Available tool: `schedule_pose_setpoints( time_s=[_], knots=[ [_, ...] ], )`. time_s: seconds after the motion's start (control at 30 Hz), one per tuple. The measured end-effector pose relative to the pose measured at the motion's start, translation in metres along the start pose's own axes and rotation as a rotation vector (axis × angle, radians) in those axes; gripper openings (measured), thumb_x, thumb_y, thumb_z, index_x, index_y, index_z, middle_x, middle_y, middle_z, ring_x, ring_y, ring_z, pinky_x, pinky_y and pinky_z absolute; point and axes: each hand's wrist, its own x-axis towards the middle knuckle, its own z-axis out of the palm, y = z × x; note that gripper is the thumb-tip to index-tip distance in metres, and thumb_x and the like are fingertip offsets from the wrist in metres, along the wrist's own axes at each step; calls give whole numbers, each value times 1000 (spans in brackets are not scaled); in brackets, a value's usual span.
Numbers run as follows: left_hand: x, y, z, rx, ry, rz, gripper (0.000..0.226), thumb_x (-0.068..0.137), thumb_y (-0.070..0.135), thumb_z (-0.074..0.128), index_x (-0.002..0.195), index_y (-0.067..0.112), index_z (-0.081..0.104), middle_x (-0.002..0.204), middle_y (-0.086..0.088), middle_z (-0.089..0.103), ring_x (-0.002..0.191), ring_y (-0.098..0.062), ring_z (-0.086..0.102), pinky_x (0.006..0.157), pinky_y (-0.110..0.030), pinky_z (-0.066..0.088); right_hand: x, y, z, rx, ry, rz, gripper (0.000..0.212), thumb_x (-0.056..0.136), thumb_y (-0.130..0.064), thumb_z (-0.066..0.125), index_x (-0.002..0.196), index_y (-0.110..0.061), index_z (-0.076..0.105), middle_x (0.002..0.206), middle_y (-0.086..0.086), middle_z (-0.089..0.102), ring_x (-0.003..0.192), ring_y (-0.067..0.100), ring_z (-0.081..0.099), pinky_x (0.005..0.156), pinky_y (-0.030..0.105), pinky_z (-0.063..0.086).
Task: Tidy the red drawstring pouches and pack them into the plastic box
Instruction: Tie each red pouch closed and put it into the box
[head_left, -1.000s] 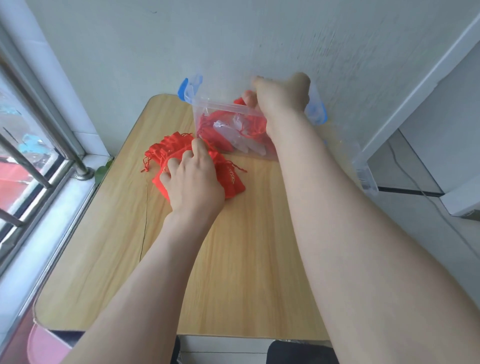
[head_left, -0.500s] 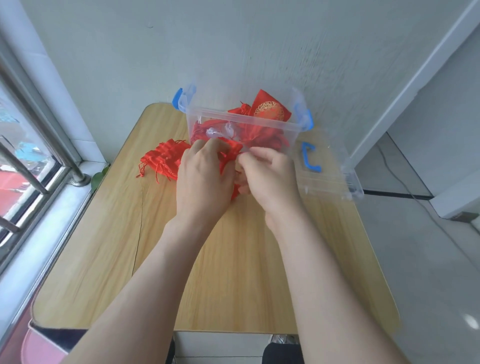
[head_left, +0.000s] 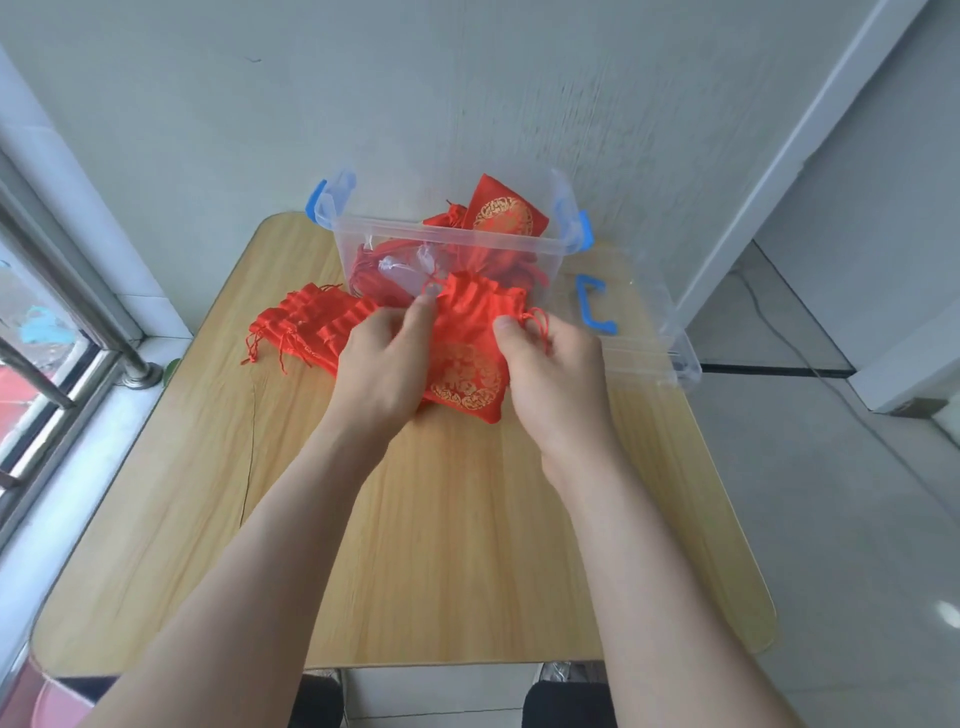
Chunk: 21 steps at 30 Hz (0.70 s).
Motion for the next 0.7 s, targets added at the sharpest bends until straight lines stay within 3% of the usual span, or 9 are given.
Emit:
schedule_pose_setpoints(
  time_s=[0.07, 0.13, 0.23, 0.33, 0.43, 0.57, 0.7],
  knots=[
    [1, 2, 0, -71, -54, -148, 55, 104, 58, 50, 89, 8, 70, 72, -2, 62, 65, -21, 59, 68, -36, 50, 1, 0, 2, -43, -32, -50, 23, 95, -34, 62, 90, -13, 69, 77, -5, 71, 74, 13, 63, 74, 44, 54],
    [2, 2, 1, -133, -90, -120, 59, 106, 53, 54, 94, -3, 69, 58, 0, 48, 51, -20, 46, 58, -35, 40, 3, 2, 0, -57, -35, -65, 19, 96, -32, 62, 100, -16, 73, 88, -8, 78, 84, 12, 72, 81, 43, 59],
    [5, -2, 5, -219, -86, -33, 51, 107, 43, 59, 94, -6, 66, 51, 6, 38, 44, -14, 37, 50, -28, 36, 2, 5, -6, -31, -6, -27, 16, 101, -23, 66, 87, -19, 68, 67, -21, 66, 63, 0, 57, 68, 30, 47],
    [2, 0, 9, -280, -58, -16, 35, 108, 35, 59, 104, 3, 74, 56, 4, 48, 47, -11, 45, 49, -25, 46, 1, 5, -10, -9, 37, 25, 21, 102, -21, 68, 81, -18, 68, 65, -18, 63, 62, 2, 54, 67, 28, 44],
    [2, 2, 12, -335, -36, -12, 26, 108, 30, 61, 101, 12, 79, 68, 1, 60, 55, -13, 54, 53, -28, 51, 4, 6, -11, 14, 84, 64, 16, 100, -24, 69, 88, -15, 73, 76, -11, 71, 71, 7, 60, 74, 34, 50],
    [2, 5, 18, -466, -32, -69, 24, 106, 30, 63, 103, 16, 82, 83, 4, 69, 61, -14, 57, 58, -31, 52, 7, 4, -12, 13, 93, 123, 8, 99, -27, 71, 99, -22, 77, 93, -10, 74, 83, 9, 64, 80, 30, 52],
    [4, 7, 19, -620, -12, -117, 20, 103, 28, 68, 109, 18, 83, 101, 0, 75, 62, -11, 58, 65, -29, 57, 5, -9, -14, 106, 20, 200, 23, 99, -15, 68, 79, -24, 71, 70, -5, 62, 65, 12, 55, 62, 28, 48]
  ],
)
